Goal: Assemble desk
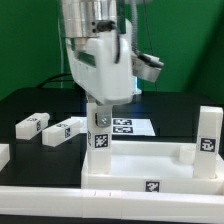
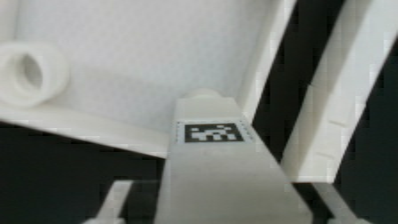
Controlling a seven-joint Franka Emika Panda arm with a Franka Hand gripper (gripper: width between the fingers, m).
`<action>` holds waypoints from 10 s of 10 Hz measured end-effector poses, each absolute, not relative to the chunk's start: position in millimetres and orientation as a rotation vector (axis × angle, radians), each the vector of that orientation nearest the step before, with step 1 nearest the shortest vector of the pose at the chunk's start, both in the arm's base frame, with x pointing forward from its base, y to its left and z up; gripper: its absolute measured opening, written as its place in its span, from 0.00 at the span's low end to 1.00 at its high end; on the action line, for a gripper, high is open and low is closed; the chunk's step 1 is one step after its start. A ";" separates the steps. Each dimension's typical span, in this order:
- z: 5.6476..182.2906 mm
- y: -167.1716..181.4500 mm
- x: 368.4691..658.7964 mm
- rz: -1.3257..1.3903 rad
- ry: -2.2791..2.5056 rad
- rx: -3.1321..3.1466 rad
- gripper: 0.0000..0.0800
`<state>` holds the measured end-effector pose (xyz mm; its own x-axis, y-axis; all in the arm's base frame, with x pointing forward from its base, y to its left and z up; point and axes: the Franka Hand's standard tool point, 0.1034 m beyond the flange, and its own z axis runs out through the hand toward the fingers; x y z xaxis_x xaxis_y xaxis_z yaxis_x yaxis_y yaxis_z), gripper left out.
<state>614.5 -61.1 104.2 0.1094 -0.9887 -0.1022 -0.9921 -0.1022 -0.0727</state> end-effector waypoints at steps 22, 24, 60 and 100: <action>100.9 -54.3 614.1 0.001 0.959 -2.957 0.81; 102.6 -55.3 615.5 -0.014 0.659 -3.037 0.81; 103.2 -59.9 618.3 0.010 1.445 -2.661 0.81; 115.1 -51.6 591.5 -0.041 1.335 -2.799 0.81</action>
Offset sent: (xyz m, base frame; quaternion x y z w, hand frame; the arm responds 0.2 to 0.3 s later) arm -0.0087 0.0049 -0.0151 0.0065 -0.0229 0.2884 0.9572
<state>591.5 -51.6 115.1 0.6294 -0.7771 0.0063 -0.7760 -0.6289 -0.0479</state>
